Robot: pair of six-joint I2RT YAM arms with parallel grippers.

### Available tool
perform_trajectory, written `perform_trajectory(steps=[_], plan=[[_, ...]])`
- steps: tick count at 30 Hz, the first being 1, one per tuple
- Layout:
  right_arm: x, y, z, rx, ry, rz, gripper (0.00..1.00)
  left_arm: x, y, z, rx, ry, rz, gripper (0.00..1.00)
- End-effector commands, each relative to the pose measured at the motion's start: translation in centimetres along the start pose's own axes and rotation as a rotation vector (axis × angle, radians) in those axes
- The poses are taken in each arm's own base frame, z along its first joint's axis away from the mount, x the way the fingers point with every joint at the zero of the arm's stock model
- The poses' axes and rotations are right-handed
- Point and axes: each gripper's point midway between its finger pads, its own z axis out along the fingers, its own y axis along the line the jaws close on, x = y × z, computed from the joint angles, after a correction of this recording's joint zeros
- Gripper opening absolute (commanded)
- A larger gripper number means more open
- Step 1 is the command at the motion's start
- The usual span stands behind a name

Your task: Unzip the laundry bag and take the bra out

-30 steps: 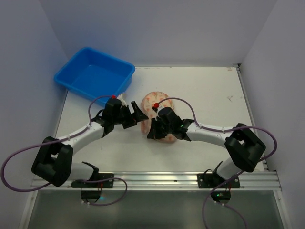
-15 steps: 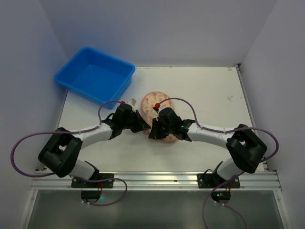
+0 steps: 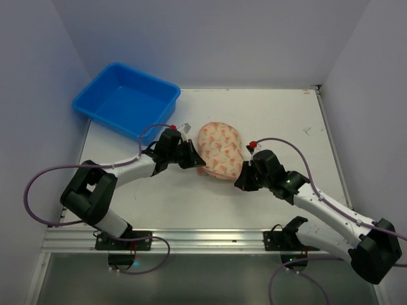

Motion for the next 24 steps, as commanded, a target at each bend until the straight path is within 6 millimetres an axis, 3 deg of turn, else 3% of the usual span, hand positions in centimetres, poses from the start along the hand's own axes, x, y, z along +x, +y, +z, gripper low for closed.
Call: perform_trajectory(steps=[1,2,4,6,7,10,11,12,14,15,16,17,19,24], plan=[[1.1,0.1,-1.5,-0.024,0.041,-0.029,0.0,-3.5,-0.4,0.7,0.001,-0.031,0.158,0.0],[0.9,0.9,-1.5,-0.063,0.039,-0.034,0.0,-4.9,-1.6,1.4,0.02,-0.036,0.184,0.0],[0.6,2.9,-1.0,-0.154,0.04,-0.049,0.0,-5.4,-1.9,2.1,0.006,0.003,0.217,0.0],[0.5,4.4,-0.6,-0.196,0.051,-0.063,0.0,-6.8,-2.7,3.0,0.005,0.005,0.231,0.07],[0.4,5.0,0.5,-0.202,0.065,-0.073,0.0,-7.0,-2.6,3.4,-0.002,0.006,0.225,0.22],[-0.6,7.6,1.8,-0.238,0.049,-0.11,0.0,-7.0,-2.2,3.0,-0.02,-0.001,0.183,0.44],[-0.2,7.7,3.0,-0.226,0.079,-0.111,0.0,-7.4,-2.5,2.0,-0.019,-0.031,0.172,0.64],[-0.5,8.8,3.4,-0.243,0.075,-0.123,0.0,-6.4,-0.9,1.6,-0.046,-0.026,0.114,0.73],[-0.4,9.5,5.0,-0.249,0.093,-0.133,0.0,-6.8,-0.8,-0.4,-0.042,-0.089,0.078,0.83],[-0.8,10.1,5.3,-0.26,0.091,-0.139,0.0,-5.2,0.8,-0.8,-0.074,-0.076,0.03,0.85],[-0.9,10.5,5.8,-0.267,0.091,-0.142,0.0,-4.8,1.0,-1.4,-0.078,-0.088,0.019,0.85],[-0.8,10.7,6.2,-0.271,0.096,-0.144,0.0,-5.0,0.4,-2.5,-0.06,-0.125,0.02,0.86],[-0.6,11.0,7.2,-0.275,0.108,-0.145,0.0,-2.9,1.0,-3.0,-0.055,-0.099,-0.018,0.86],[0.6,11.3,8.9,-0.267,0.153,-0.153,0.0,-0.6,-0.7,-2.3,0.046,-0.073,-0.051,0.8]])
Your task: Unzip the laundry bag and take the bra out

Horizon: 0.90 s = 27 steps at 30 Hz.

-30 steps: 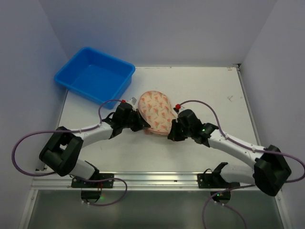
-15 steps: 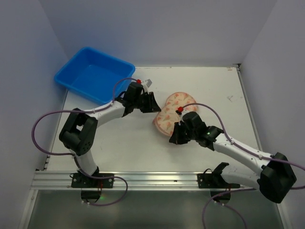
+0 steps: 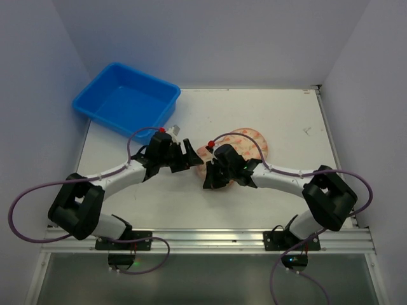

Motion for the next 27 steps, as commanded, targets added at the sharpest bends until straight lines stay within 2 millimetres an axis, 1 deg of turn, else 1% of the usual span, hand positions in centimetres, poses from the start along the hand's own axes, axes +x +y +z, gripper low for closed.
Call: perform_trajectory(steps=[1,3,4,6,7,9,10,12,13,14,15,16,18,19,20,21,22,23,24,25,26,27], plan=[[-1.7,2.4,0.7,-0.073,-0.036,-0.032,0.0,0.8,-1.8,0.7,0.091,-0.006,-0.046,0.77],[-1.4,2.3,0.9,-0.066,-0.029,-0.034,0.0,1.2,-2.1,1.3,0.09,0.0,-0.041,0.72],[-1.3,2.3,0.8,-0.064,-0.027,-0.035,0.0,1.6,-1.7,1.9,0.075,0.013,-0.044,0.64],[-0.9,1.8,0.5,-0.041,-0.021,-0.036,0.0,1.5,-1.6,2.4,0.073,0.016,-0.051,0.52],[-1.1,1.9,-0.1,-0.038,-0.03,-0.045,0.0,1.7,-1.2,2.8,0.059,0.018,-0.059,0.32],[-0.1,0.9,-0.7,0.002,-0.002,-0.046,0.0,1.6,-0.5,3.1,0.034,0.008,-0.065,0.13],[-0.2,0.8,-1.3,0.013,-0.014,-0.053,0.0,1.8,-0.3,3.2,0.025,0.013,-0.066,0.02],[0.5,-0.2,-2.0,0.051,-0.004,-0.052,0.0,2.1,0.5,3.2,0.003,0.012,-0.07,0.0],[1.1,-1.0,-2.5,0.086,0.014,-0.045,0.0,2.0,0.6,3.1,-0.001,0.004,-0.069,0.0],[1.2,-1.6,-3.2,0.1,0.01,-0.034,0.0,1.8,1.0,3.0,-0.017,-0.009,-0.071,0.0],[2.0,-2.5,-3.8,0.132,0.036,-0.021,0.0,2.1,1.7,2.8,-0.031,-0.009,-0.075,0.0],[2.4,-3.2,-4.2,0.151,0.048,-0.005,0.0,2.0,1.9,2.5,-0.033,-0.019,-0.079,0.0],[3.3,-5.5,-5.3,0.205,0.068,0.053,0.0,1.6,2.7,1.9,-0.042,-0.035,-0.101,0.0],[4.2,-6.5,-5.8,0.233,0.093,0.082,0.0,1.9,3.3,1.5,-0.047,-0.037,-0.108,0.0],[5.1,-8.1,-6.2,0.261,0.108,0.124,0.0,1.8,3.7,1.1,-0.053,-0.045,-0.111,0.0],[5.3,-8.4,-6.6,0.258,0.095,0.136,0.0,1.7,3.7,0.7,-0.048,-0.056,-0.108,0.0],[5.5,-8.8,-6.8,0.264,0.091,0.155,0.0,2.2,4.4,0.5,-0.065,-0.048,-0.111,0.0],[5.9,-9.0,-6.9,0.248,0.095,0.173,0.0,2.5,4.6,0.2,-0.068,-0.046,-0.109,0.0],[5.5,-8.6,-6.9,0.23,0.079,0.167,0.0,2.5,4.2,-0.2,-0.053,-0.053,-0.103,0.0],[5.4,-8.5,-7.0,0.227,0.076,0.162,0.0,3.4,4.5,-0.4,-0.052,-0.036,-0.107,0.0],[4.5,-8.2,-7.1,0.221,0.055,0.149,0.0,3.8,4.4,-0.7,-0.046,-0.033,-0.115,0.0],[3.8,-7.9,-7.1,0.206,0.032,0.126,0.01,4.0,3.8,-1.2,-0.025,-0.044,-0.11,0.0]])
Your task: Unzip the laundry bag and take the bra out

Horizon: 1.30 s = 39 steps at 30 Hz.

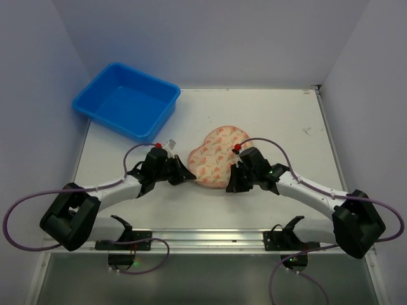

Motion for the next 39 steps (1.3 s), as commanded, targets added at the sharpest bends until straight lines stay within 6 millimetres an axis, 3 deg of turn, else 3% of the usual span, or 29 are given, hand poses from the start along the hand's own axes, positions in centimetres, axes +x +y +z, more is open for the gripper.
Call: perform_trajectory(steps=[1,4,5,8,9,10,12,13,14,15,18,22,24,25,27,32,39], plan=[[0.0,-1.0,-1.2,0.045,0.001,-0.022,0.01,0.7,2.3,-1.2,-0.068,-0.059,-0.01,0.0],[-1.6,-0.5,-1.4,0.037,-0.043,-0.081,0.08,2.5,1.7,-2.1,-0.04,-0.07,-0.007,0.01],[-2.6,0.0,-1.7,0.033,-0.062,-0.1,0.09,3.6,2.6,-2.4,-0.055,-0.065,-0.041,0.04],[-4.0,-0.1,-1.8,0.065,-0.088,-0.134,0.15,4.6,1.7,-3.3,-0.015,-0.113,-0.057,0.17],[-4.4,-0.2,-1.8,0.082,-0.092,-0.139,0.19,5.0,1.5,-3.7,0.002,-0.123,-0.051,0.29],[-5.2,0.0,-1.9,0.091,-0.101,-0.15,0.31,5.4,1.9,-3.7,-0.018,-0.131,-0.042,0.35],[-5.5,0.3,-2.2,0.094,-0.099,-0.147,0.47,5.1,1.9,-4.2,-0.03,-0.149,-0.042,0.52],[-5.8,0.5,-2.4,0.088,-0.112,-0.143,0.59,4.7,2.8,-4.5,-0.088,-0.175,-0.039,0.58],[-6.3,0.8,-3.0,0.083,-0.143,-0.14,0.65,4.4,3.1,-4.9,-0.114,-0.184,-0.015,0.63],[-6.5,1.1,-3.4,0.075,-0.16,-0.131,0.72,3.6,2.1,-5.5,-0.117,-0.201,-0.002,0.71],[-7.2,1.6,-5.1,0.059,-0.227,-0.126,0.8,1.3,1.2,-6.7,-0.175,-0.273,0.077,0.79],[-7.6,1.6,-7.1,0.05,-0.314,-0.122,0.85,-3.8,-0.7,-8.7,-0.278,-0.366,0.201,0.79],[-7.9,1.9,-8.4,0.034,-0.371,-0.117,0.91,-6.0,0.4,-8.3,-0.323,-0.364,0.191,0.79],[-7.7,1.7,-8.4,0.032,-0.377,-0.115,0.94,-6.5,-0.5,-7.9,-0.272,-0.331,0.22,0.79],[-7.9,2.2,-9.5,-0.003,-0.424,-0.107,0.98,-7.8,0.5,-6.7,-0.289,-0.298,0.213,0.78],[-7.3,3.3,-10.9,-0.078,-0.459,-0.099,0.99,-9.1,-0.1,-3.7,-0.273,-0.185,0.27,0.68],[-6.1,3.1,-11.6,-0.117,-0.485,-0.102,0.99,-9.9,0.2,-1.5,-0.262,-0.13,0.287,0.5]])
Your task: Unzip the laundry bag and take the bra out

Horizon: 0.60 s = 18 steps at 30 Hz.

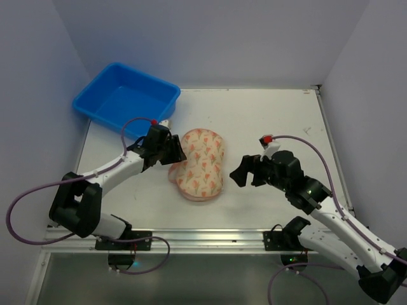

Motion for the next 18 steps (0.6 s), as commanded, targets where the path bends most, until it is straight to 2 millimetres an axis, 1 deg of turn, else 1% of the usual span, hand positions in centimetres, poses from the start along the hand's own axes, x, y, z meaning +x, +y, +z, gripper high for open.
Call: perform_trajectory(steps=[1,2,5,10,13,16,17,18], plan=[[0.0,0.4,-0.3,-0.033,-0.024,0.014,0.99,-2.0,-1.7,0.2,0.072,-0.023,0.055,0.49],[0.1,0.5,-0.4,-0.04,-0.027,0.014,0.99,-1.7,-1.5,0.7,0.065,-0.006,0.052,0.46],[0.4,0.4,-0.5,-0.046,-0.024,0.014,0.99,-1.2,-1.1,1.6,0.053,0.017,0.048,0.43],[0.4,0.6,-0.5,-0.057,-0.031,0.013,0.99,-1.3,-0.1,2.4,0.009,0.008,0.051,0.4],[0.4,0.6,-0.4,-0.063,-0.033,0.011,0.99,-1.4,0.1,2.7,-0.001,0.012,0.055,0.37],[0.4,0.5,-0.3,-0.06,-0.033,0.01,0.99,-1.4,-0.1,2.8,0.006,0.022,0.059,0.26],[0.4,0.5,-0.3,-0.057,-0.034,0.01,0.99,-1.4,-0.1,2.8,0.009,0.022,0.059,0.18],[0.4,0.4,-0.2,-0.054,-0.033,0.01,0.99,-1.4,-0.2,2.7,0.012,0.021,0.061,0.14]])
